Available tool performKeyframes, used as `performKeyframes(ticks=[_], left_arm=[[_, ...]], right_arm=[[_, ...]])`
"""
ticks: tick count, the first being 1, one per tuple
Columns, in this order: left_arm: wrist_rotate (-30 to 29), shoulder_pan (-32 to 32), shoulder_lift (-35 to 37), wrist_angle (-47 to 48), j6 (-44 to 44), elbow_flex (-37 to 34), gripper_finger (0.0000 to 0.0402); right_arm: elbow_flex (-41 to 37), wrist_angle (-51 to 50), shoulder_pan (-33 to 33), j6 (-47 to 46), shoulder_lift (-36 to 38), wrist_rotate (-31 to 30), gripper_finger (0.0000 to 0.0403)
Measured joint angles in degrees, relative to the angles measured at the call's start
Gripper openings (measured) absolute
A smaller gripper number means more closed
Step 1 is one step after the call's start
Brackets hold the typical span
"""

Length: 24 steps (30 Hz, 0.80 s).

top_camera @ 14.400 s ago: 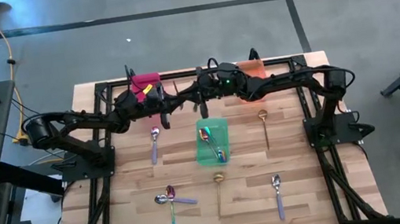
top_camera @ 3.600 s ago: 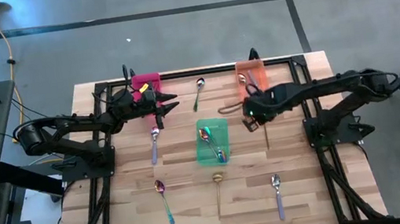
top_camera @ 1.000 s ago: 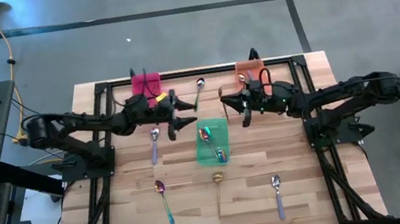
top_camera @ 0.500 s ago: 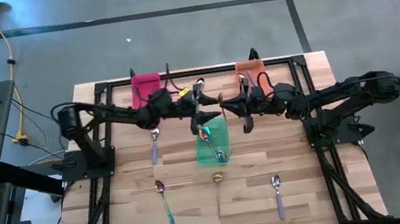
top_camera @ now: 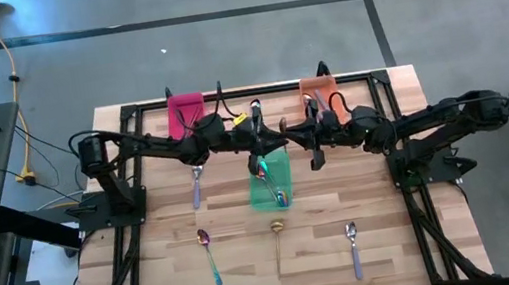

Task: Sort silverware by color (type)
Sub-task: Put the top gold spoon in the pink bin

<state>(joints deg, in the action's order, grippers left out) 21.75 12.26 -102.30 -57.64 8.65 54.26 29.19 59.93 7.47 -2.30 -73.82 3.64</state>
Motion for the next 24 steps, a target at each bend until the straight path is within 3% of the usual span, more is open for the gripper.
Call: performKeyframes(ticks=[2,10,18,24], left_arm=[[0.24,-0.25,0.0,-0.15,-1.15,0.0,0.0016],[0.02,-0.11,1.2,4.13,-1.66,0.0,0.0008],[-11.38,1.23,11.68,33.3,-10.24,-0.02,0.0007],[-20.12,6.13,22.61,59.83,-7.8,-0.02,0.0007]], right_arm=[[0.0,0.41,-0.35,0.67,0.0,0.06,0.0],[0.0,-1.35,-0.86,0.37,0.0,-0.62,0.0019],[0.0,-5.48,-0.82,0.57,0.0,-14.34,0.0105],[0.0,-7.55,-0.75,2.77,0.0,-15.15,0.0099]])
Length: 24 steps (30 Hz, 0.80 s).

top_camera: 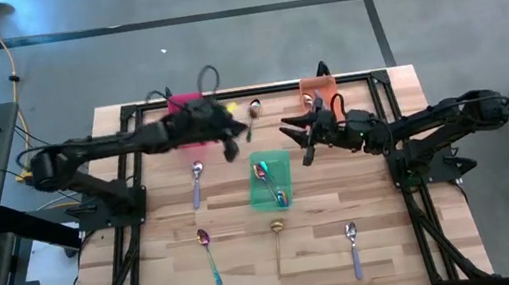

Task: Sort silverware by color (type)
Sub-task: Put the top gold spoon in the pink bin

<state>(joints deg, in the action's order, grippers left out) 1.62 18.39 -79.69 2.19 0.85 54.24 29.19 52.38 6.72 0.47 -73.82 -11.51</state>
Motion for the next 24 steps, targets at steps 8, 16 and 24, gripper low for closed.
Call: performKeyframes(ticks=[8,16,24], left_arm=[[-0.03,18.2,6.85,25.21,3.41,-0.01,0.0007],[4.88,31.42,0.17,27.79,0.48,0.02,0.0007],[5.99,34.95,-8.02,28.0,-2.0,-0.02,0.0007]], right_arm=[[0.0,0.0,0.02,1.41,0.02,0.02,0.0007],[0.0,0.01,-0.02,1.07,0.02,0.09,0.0004],[0.0,-0.92,-0.02,2.05,0.02,0.11,0.0001]])
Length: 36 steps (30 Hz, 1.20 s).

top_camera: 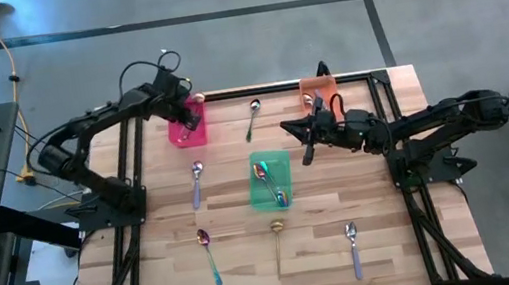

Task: Sort silverware by color (type)
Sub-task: Put the top gold spoon in the pink bin, then put the top blue spoon into the green bin

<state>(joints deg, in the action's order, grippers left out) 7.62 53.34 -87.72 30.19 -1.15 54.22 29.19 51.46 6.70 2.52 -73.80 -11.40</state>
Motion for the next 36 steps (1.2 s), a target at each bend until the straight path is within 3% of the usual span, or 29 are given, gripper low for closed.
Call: performKeyframes(ticks=[7,19,25,36], left_arm=[[-1.42,0.02,-4.18,-2.09,0.24,0.0,0.0009],[-4.42,-0.21,-2.35,-1.88,-0.86,-0.01,0.0093],[-5.32,-2.83,3.34,-11.27,-0.91,-5.63,0.0075],[-5.22,-14.98,20.72,-35.25,1.29,-23.17,0.0024]], right_arm=[[0.0,-0.24,0.0,0.42,0.0,0.0,0.0],[0.01,-2.73,0.0,0.47,0.05,-0.02,0.0],[0.02,-9.22,0.0,-0.2,3.17,-0.28,0.0],[0.04,-35.36,-6.65,-13.74,9.16,-8.28,0.0]])
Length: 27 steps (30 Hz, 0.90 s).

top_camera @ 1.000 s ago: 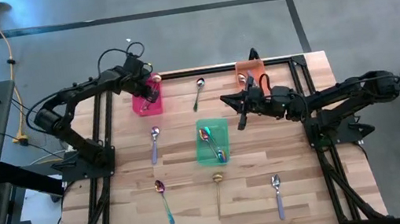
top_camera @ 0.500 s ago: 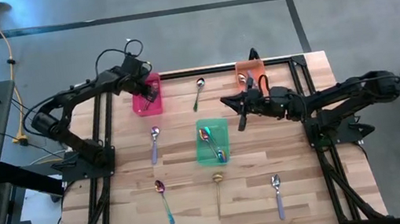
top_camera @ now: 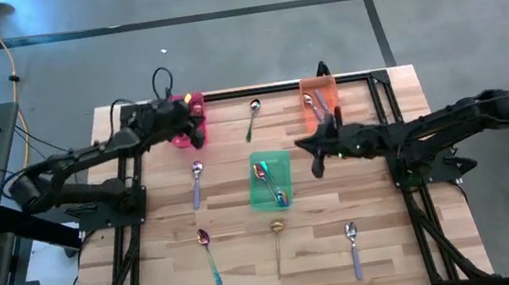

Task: Sort silverware by color (type)
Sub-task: Put the top blue spoon into the green bin

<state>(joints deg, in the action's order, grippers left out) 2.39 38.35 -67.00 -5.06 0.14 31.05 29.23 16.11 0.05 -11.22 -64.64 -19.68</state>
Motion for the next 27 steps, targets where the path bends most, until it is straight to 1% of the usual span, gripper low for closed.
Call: performKeyframes(ticks=[4,7,11,14,17,19,21,24,27], left_arm=[[0.02,-6.57,5.2,-4.74,0.42,-4.11,0.0019],[0.0,-11.49,7.59,-8.67,2.06,-6.56,0.0019],[0.02,-16.96,8.93,-14.09,3.35,-8.8,0.0019],[-0.01,-20.19,8.89,-14.72,4.11,-8.87,0.0019],[-0.19,-22.89,8.89,-15.08,4.24,-8.87,0.0019],[-0.23,-24.49,8.89,-15.24,4.24,-8.87,0.0019],[-0.33,-26.1,8.89,-15.78,4.12,-8.87,0.0019],[-0.35,-28.77,8.89,-15.84,1.98,-8.87,0.0019],[-0.21,-32.21,8.77,-15.88,-1.18,-8.87,0.0019]], right_arm=[[0.07,-10.75,-5.05,-9.82,-0.03,-0.05,0.0],[2.68,-22.87,-9.24,-18.66,-0.22,-0.56,0.0],[7.79,-40.31,-15.9,-30.47,-0.29,-1.91,0.0],[10.42,-47.47,-21.2,-39.57,-0.29,-0.56,0.0001],[10.73,-48.91,-26.32,-48.71,-0.29,1.91,0.0013],[10.83,-47.88,-29.49,-53.4,-0.92,1.78,0.0028],[10.84,-45.48,-32.04,-55.92,-2.86,1.66,0.0049],[10.92,-39.6,-34.39,-55.95,-7.8,1.78,0.0086],[12.96,-37.46,-34.68,-52.2,-13.67,2.11,0.0118]])
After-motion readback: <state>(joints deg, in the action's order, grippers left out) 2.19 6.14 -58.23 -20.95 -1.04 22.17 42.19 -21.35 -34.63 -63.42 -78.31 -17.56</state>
